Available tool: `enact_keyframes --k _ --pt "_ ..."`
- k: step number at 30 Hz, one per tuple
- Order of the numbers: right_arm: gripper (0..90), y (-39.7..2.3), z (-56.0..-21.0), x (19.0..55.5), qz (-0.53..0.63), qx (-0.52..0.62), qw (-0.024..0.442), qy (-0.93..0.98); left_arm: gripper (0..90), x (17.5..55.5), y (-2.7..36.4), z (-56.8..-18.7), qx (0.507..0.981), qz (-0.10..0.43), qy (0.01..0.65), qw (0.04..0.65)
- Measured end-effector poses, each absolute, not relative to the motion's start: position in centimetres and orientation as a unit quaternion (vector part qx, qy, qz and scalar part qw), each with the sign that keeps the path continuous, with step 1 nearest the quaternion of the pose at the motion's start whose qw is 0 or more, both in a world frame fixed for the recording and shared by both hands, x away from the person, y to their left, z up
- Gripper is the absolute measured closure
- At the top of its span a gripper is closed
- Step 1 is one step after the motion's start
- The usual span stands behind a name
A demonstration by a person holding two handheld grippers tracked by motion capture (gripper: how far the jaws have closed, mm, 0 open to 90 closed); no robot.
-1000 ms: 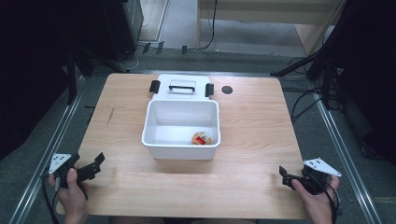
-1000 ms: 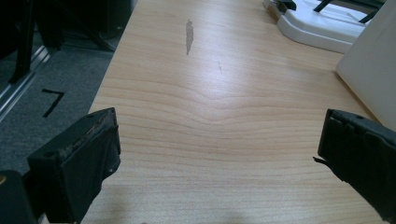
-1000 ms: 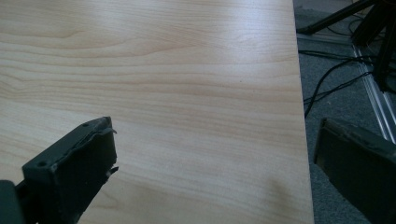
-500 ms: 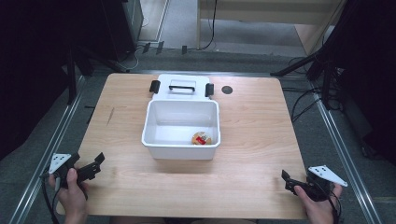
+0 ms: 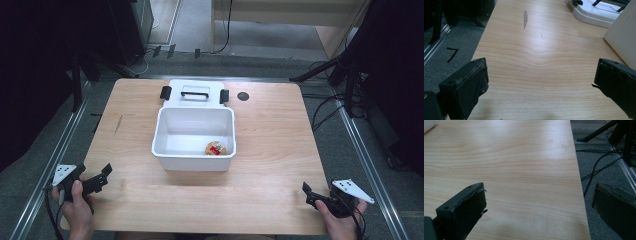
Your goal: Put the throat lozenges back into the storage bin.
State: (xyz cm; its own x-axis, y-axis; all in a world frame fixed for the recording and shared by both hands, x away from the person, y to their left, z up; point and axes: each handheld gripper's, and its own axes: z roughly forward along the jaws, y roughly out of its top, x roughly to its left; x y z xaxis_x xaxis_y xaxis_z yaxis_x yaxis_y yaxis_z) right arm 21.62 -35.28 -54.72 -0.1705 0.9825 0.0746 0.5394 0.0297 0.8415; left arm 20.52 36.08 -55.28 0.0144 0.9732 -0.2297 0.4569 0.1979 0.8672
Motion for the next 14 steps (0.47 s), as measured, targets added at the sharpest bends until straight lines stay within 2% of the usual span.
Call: enact_keyframes --k 14 --pt "0.0 -34.71 -54.76 21.85 0.371 0.576 0.291 0.668 0.0 20.55 36.11 -55.29 0.559 0.293 0.639 0.44"
